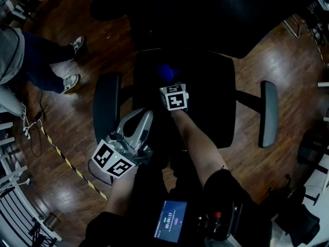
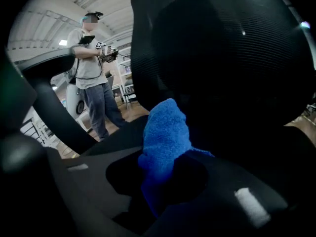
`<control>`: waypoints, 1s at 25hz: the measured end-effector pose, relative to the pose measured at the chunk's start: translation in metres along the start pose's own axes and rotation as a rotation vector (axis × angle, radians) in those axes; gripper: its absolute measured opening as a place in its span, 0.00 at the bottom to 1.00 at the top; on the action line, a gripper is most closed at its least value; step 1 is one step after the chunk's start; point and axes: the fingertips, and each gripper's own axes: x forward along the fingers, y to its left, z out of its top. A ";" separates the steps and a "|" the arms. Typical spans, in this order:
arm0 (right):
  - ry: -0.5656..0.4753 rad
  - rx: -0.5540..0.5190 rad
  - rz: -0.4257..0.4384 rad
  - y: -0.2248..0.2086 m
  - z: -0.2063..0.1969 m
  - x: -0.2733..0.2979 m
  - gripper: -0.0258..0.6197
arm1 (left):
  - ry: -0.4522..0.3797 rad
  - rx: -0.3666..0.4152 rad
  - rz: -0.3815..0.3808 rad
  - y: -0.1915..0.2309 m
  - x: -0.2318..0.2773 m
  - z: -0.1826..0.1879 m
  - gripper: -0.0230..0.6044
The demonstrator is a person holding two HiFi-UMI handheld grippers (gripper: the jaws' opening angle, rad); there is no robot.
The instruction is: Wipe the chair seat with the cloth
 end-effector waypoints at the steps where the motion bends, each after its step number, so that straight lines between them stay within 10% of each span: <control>1: 0.010 0.001 -0.033 -0.021 -0.007 -0.008 0.17 | -0.001 -0.002 0.002 0.001 0.000 0.000 0.02; 12: 0.052 0.110 -0.444 -0.236 -0.061 -0.162 0.17 | -0.017 0.003 0.014 0.005 0.005 0.002 0.02; 20: 0.043 0.139 -0.486 -0.230 -0.052 -0.164 0.17 | -0.021 0.000 0.001 0.001 0.004 0.004 0.02; 25: -0.012 0.062 -0.257 -0.126 -0.015 -0.118 0.17 | -0.038 -0.010 0.001 0.000 0.003 0.008 0.02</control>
